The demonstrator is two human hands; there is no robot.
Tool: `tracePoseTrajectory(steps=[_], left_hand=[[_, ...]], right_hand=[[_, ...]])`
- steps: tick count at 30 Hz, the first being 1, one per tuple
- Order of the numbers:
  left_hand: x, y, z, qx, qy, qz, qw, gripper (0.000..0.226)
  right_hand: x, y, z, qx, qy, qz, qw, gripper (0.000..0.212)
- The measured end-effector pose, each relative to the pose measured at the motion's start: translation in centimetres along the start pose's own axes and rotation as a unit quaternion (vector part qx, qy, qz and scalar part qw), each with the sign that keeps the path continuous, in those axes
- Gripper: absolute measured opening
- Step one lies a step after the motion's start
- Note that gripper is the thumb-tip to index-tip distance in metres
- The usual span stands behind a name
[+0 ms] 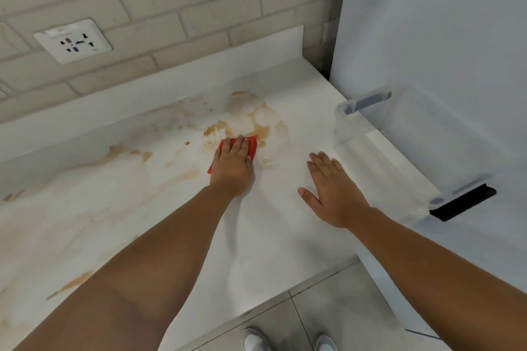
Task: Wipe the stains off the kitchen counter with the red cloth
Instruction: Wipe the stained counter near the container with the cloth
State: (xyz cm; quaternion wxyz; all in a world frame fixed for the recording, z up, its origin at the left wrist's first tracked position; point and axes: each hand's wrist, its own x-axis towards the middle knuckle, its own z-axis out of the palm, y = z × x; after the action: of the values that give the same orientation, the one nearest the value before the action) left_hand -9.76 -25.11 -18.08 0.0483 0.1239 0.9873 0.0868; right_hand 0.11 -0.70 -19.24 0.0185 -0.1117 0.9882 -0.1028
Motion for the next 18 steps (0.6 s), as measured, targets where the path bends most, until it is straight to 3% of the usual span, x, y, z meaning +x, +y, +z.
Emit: tracePoseTrajectory(steps=[6,11,15,18], left_hand=[[-0.8,2.4,0.7,0.0,-0.038,0.173,0.984,0.055],[-3.0,-2.7,0.7,-0.001,-0.059,0.291,0.955,0.056],[-0.7,-5.2,0.1,0.015,-0.038,0.231,0.972,0.059],[1.6,-2.2,0.2,0.021,-0.002,0.142,0.99,0.057]], right_hand=[[-0.1,-0.2,-0.2,-0.008,-0.008,0.003,1.0,0.086],[-0.2,-0.2,-0.2,-0.005,-0.021,0.007,1.0,0.091],[-0.2,-0.3,-0.1,-0.01,-0.02,0.01,1.0,0.092],[-0.2,-0.5,-0.2,-0.008,-0.015,0.011,1.0,0.092]])
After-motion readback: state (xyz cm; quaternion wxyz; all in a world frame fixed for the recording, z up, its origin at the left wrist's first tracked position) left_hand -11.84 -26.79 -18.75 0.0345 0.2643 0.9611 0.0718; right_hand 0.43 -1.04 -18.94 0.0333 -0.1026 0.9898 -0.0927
